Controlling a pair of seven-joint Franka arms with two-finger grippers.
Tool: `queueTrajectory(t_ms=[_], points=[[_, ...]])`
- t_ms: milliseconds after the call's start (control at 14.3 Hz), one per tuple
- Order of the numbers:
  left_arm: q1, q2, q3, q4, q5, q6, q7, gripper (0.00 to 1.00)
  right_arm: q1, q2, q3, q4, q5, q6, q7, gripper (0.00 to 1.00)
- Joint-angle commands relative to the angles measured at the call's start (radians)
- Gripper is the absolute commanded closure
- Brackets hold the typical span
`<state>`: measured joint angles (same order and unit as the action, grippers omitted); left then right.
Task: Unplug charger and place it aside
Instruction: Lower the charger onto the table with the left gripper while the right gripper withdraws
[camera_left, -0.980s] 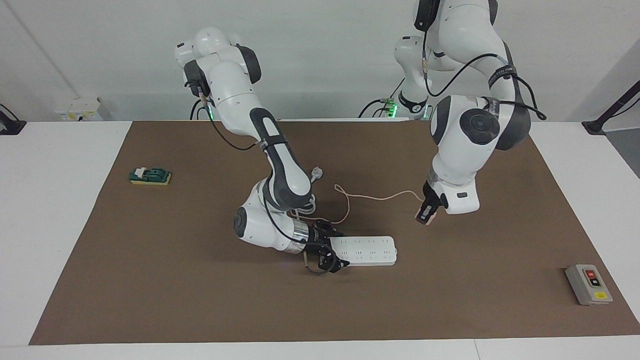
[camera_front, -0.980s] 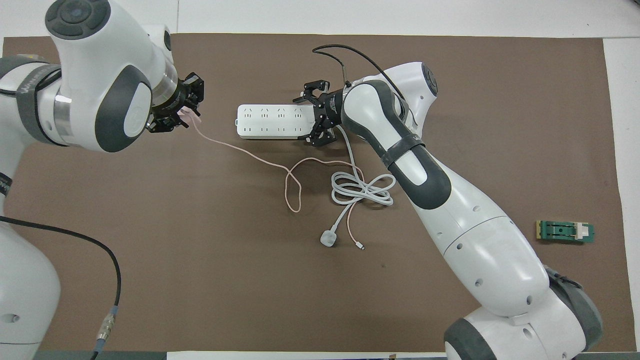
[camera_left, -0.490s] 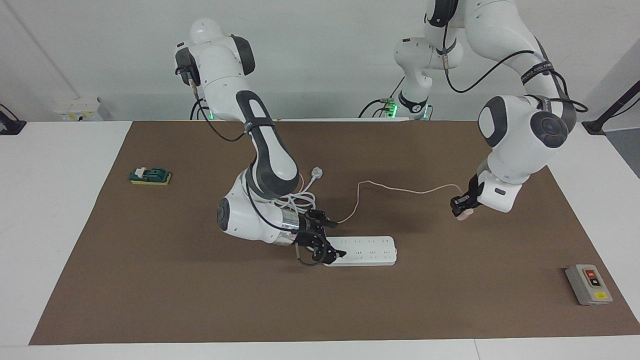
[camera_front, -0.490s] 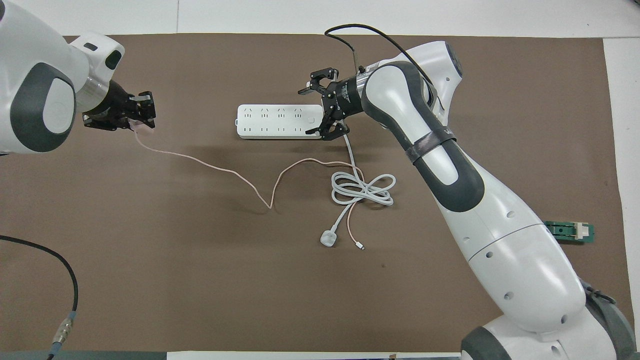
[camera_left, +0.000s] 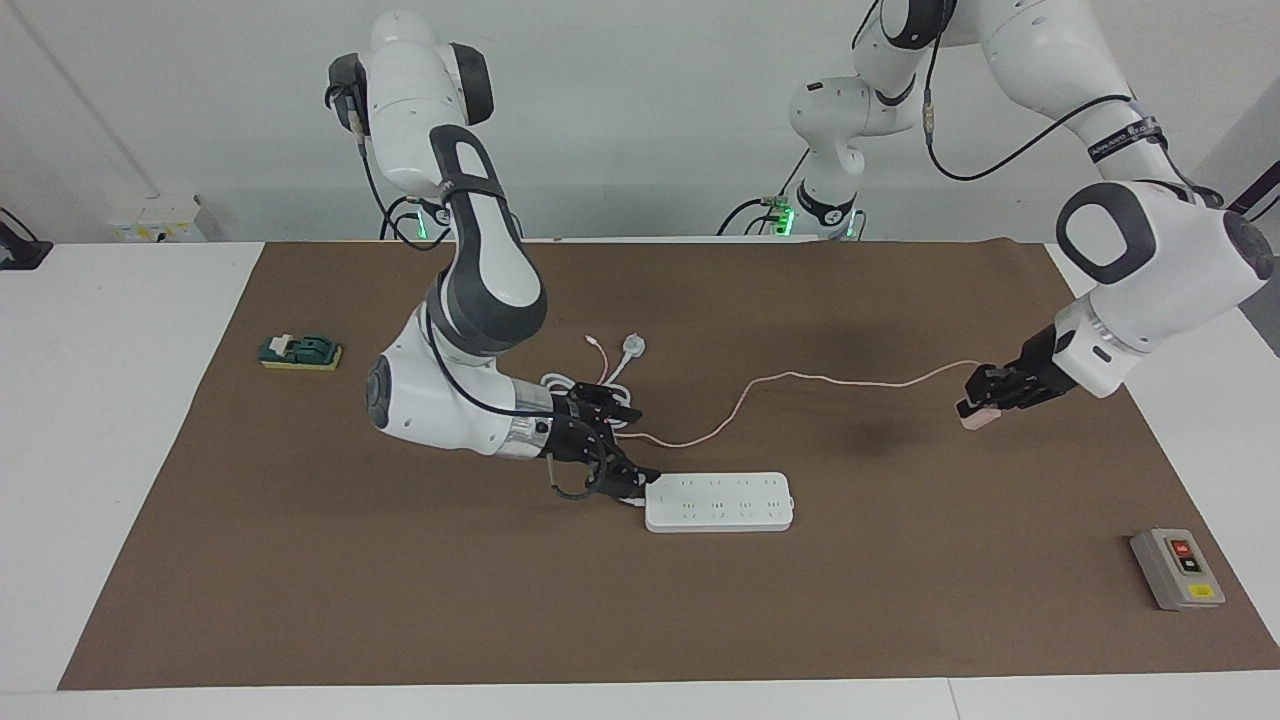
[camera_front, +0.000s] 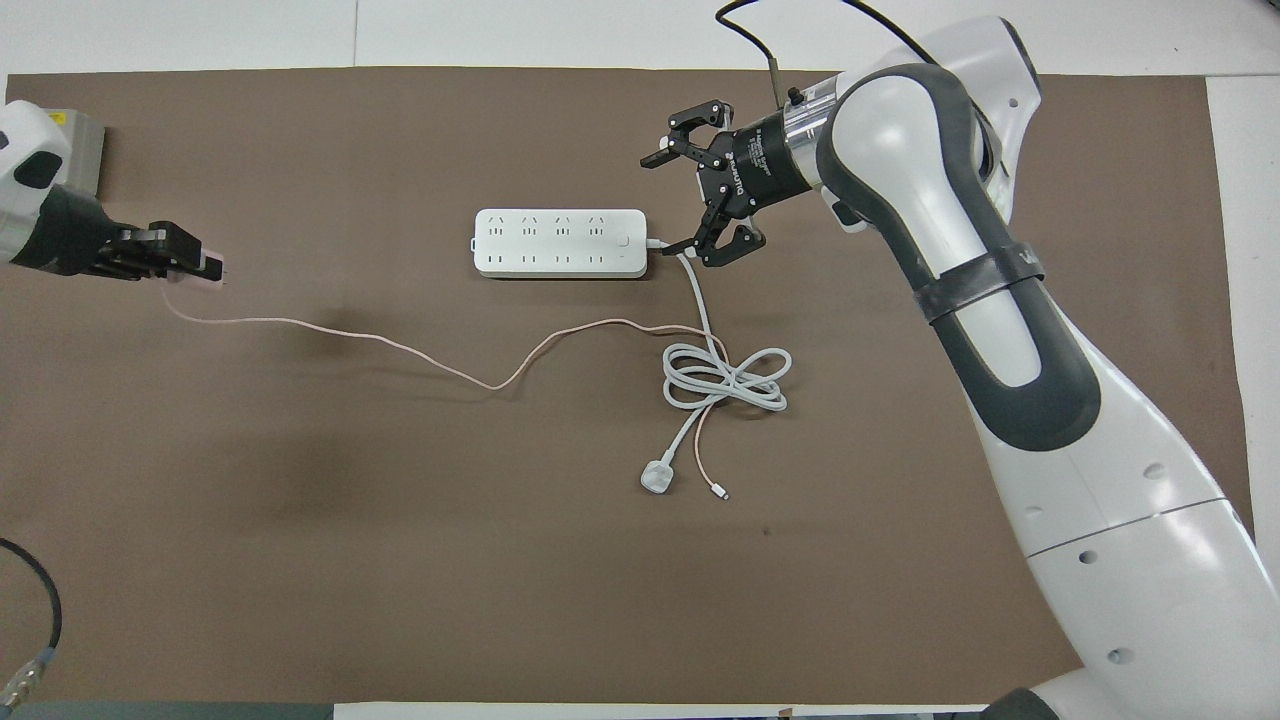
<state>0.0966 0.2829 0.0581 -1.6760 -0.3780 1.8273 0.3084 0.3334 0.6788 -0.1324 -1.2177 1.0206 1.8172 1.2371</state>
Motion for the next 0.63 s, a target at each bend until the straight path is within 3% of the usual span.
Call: queueTrajectory(t_ms=[0, 350, 560], points=[[0.044, -0.105, -0.011, -0.183, -0.054, 0.035, 0.134, 1.0, -0.002, -0.082, -0.044, -0.049, -0.037, -0.057, 0.012, 0.0], [0.142, -0.215, -0.009, -0.459, -0.151, 0.094, 0.297, 1.0, 0.002, -0.201, -0.093, -0.051, -0.235, -0.122, -0.001, 0.0], [0.149, -0.235, -0.006, -0.525, -0.153, 0.168, 0.348, 1.0, -0.002, -0.264, -0.095, -0.051, -0.381, -0.186, -0.075, 0.0]])
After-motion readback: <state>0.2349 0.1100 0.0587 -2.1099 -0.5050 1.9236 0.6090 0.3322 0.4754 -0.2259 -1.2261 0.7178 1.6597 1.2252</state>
